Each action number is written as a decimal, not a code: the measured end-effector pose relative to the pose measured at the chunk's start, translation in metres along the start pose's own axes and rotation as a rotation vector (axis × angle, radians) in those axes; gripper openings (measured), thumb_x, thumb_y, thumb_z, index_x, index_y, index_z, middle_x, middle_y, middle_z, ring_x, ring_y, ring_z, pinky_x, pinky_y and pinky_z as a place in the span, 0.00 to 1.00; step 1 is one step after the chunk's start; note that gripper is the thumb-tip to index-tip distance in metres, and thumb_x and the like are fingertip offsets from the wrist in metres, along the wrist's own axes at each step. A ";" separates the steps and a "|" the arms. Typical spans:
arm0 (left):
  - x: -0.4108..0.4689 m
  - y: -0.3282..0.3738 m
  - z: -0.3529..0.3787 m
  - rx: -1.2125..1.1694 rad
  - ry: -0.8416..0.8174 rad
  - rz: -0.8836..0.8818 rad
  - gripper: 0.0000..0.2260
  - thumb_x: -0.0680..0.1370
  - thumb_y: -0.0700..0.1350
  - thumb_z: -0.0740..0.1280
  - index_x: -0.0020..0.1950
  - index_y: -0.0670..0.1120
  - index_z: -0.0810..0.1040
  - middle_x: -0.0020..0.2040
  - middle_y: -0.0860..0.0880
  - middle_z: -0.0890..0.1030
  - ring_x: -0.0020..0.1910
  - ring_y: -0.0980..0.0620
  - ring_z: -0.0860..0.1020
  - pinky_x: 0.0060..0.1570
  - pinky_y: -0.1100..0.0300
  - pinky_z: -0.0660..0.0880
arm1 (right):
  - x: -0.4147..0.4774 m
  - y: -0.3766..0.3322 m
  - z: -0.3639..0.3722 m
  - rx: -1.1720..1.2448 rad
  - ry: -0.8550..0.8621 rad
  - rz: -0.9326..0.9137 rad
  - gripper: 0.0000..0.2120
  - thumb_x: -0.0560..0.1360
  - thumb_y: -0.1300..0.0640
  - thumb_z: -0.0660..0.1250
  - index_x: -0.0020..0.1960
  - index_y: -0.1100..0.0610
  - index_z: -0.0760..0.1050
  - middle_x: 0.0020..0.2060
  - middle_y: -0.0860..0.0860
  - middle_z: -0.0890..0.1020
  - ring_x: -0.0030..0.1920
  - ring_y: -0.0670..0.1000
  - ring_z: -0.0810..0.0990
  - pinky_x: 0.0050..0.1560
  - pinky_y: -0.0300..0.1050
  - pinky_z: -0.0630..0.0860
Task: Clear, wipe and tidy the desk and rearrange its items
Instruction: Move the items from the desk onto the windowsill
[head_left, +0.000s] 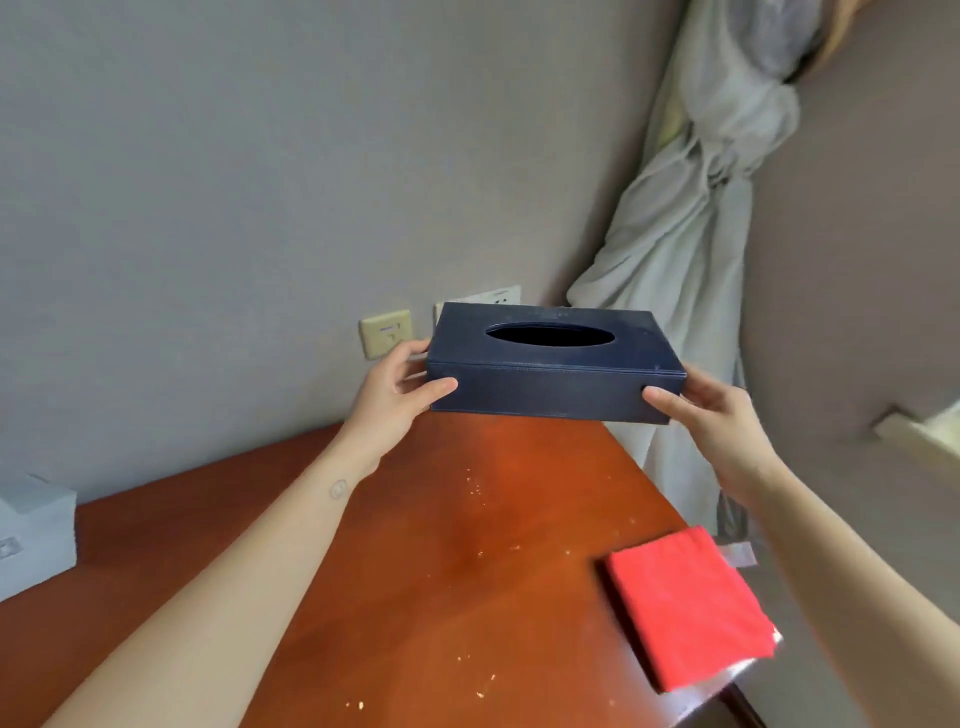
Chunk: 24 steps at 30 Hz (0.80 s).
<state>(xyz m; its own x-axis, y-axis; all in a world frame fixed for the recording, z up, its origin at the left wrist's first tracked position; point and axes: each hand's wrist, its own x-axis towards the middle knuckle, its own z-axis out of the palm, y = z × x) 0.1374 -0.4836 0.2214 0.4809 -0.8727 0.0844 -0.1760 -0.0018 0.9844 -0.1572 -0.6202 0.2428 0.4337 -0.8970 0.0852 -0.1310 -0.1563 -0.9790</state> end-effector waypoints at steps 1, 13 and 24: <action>0.000 0.007 0.017 0.013 -0.033 0.019 0.15 0.76 0.42 0.73 0.59 0.56 0.76 0.56 0.58 0.82 0.55 0.60 0.81 0.50 0.64 0.77 | -0.010 -0.001 -0.020 -0.012 0.033 -0.003 0.20 0.77 0.64 0.68 0.67 0.52 0.75 0.52 0.40 0.84 0.55 0.39 0.81 0.54 0.32 0.74; -0.049 0.093 0.245 0.031 -0.402 0.247 0.17 0.76 0.39 0.72 0.64 0.47 0.76 0.60 0.54 0.81 0.60 0.61 0.78 0.58 0.71 0.72 | -0.166 -0.001 -0.246 -0.019 0.412 0.014 0.16 0.75 0.60 0.71 0.62 0.53 0.79 0.54 0.46 0.85 0.59 0.49 0.81 0.64 0.52 0.75; -0.146 0.139 0.422 -0.107 -0.661 0.296 0.16 0.74 0.33 0.72 0.59 0.46 0.78 0.54 0.49 0.83 0.50 0.61 0.81 0.52 0.70 0.75 | -0.339 -0.011 -0.383 -0.112 0.711 0.039 0.14 0.75 0.62 0.71 0.58 0.51 0.81 0.49 0.43 0.86 0.50 0.42 0.83 0.53 0.40 0.77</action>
<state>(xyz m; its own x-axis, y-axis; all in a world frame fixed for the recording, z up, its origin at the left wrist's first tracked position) -0.3199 -0.5626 0.2809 -0.1983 -0.9418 0.2713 -0.1170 0.2976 0.9475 -0.6443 -0.4724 0.2957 -0.2533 -0.9489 0.1881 -0.2415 -0.1262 -0.9622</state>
